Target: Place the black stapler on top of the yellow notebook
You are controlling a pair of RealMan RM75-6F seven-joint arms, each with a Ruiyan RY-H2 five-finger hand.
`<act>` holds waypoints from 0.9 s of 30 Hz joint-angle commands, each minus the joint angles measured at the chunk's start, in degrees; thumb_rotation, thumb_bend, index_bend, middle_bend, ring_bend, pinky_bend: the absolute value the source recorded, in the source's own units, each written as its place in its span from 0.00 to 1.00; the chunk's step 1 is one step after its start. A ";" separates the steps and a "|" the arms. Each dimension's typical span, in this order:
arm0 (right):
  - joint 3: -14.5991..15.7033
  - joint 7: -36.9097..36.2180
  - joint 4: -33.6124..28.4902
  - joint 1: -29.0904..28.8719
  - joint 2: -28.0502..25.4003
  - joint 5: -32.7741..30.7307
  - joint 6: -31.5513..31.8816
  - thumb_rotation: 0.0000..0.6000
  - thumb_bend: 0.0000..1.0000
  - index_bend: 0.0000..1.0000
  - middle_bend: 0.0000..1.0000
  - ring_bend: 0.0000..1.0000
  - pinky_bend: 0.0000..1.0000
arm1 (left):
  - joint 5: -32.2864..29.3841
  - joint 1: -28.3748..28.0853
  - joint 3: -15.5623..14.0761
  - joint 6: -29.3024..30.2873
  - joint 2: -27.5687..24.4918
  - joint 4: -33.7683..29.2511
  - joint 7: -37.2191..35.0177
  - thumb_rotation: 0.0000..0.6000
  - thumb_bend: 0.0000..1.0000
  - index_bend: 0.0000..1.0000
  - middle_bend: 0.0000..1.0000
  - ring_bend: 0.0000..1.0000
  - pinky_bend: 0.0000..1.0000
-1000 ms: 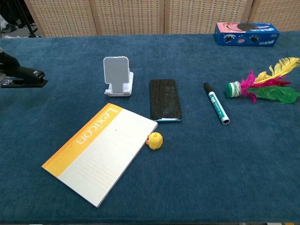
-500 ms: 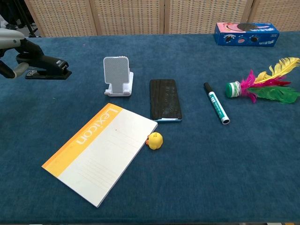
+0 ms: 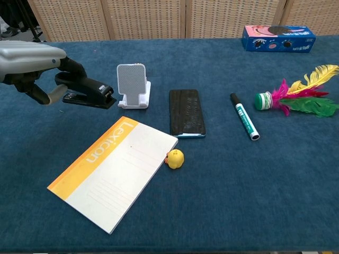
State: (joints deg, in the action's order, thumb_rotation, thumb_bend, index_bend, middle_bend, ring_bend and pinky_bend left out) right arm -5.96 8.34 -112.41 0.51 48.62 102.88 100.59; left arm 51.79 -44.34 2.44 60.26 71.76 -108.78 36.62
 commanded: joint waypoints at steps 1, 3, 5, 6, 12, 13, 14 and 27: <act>-0.11 -0.28 0.00 0.04 -0.12 -0.12 0.16 1.00 0.21 0.26 0.03 0.01 0.00 | 0.73 -0.54 -0.59 0.17 1.43 -0.46 1.59 1.00 0.66 0.59 0.42 0.16 0.18; -0.21 -0.53 -0.01 0.08 -0.24 -0.29 0.32 1.00 0.21 0.26 0.03 0.01 0.00 | 0.92 -0.85 -0.78 0.26 2.35 -0.67 2.56 1.00 0.66 0.59 0.42 0.16 0.18; -0.36 -0.92 -0.04 0.12 -0.37 -0.62 0.52 1.00 0.21 0.26 0.03 0.01 0.00 | 1.65 -1.35 -0.83 -0.04 3.40 -1.04 3.17 1.00 0.66 0.59 0.42 0.16 0.18; -0.39 -1.03 -0.04 0.12 -0.42 -0.70 0.51 1.00 0.21 0.26 0.03 0.01 0.00 | 1.75 -1.42 -0.82 0.04 3.68 -1.05 3.34 1.00 0.66 0.60 0.42 0.16 0.18; -0.38 -1.33 -0.08 0.11 -0.63 -0.74 0.41 1.00 0.21 0.26 0.03 0.01 0.00 | 1.87 -2.28 -0.67 0.11 5.08 -1.54 4.90 1.00 0.66 0.60 0.42 0.16 0.18; -0.40 -1.37 -0.11 0.12 -0.66 -0.74 0.43 1.00 0.21 0.26 0.03 0.01 0.00 | 1.76 -2.61 -0.64 0.06 5.43 -1.75 5.53 1.00 0.66 0.60 0.42 0.16 0.18; -0.41 -1.43 -0.13 0.13 -0.68 -0.75 0.46 1.00 0.21 0.26 0.03 0.01 0.00 | 1.71 -2.85 -0.66 -0.02 5.64 -1.91 6.00 1.00 0.66 0.60 0.42 0.16 0.18; -0.88 -2.57 -0.24 0.30 -1.14 -1.36 1.20 1.00 0.21 0.26 0.03 0.01 0.00 | -0.98 -6.04 -3.13 -2.28 8.77 -2.35 12.68 1.00 0.66 0.60 0.42 0.16 0.18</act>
State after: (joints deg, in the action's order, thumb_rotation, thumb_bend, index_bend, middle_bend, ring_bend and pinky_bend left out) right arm -6.81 5.81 -112.62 0.79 47.51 101.54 101.74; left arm 51.09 -50.03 -0.23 58.30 80.22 -111.13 48.77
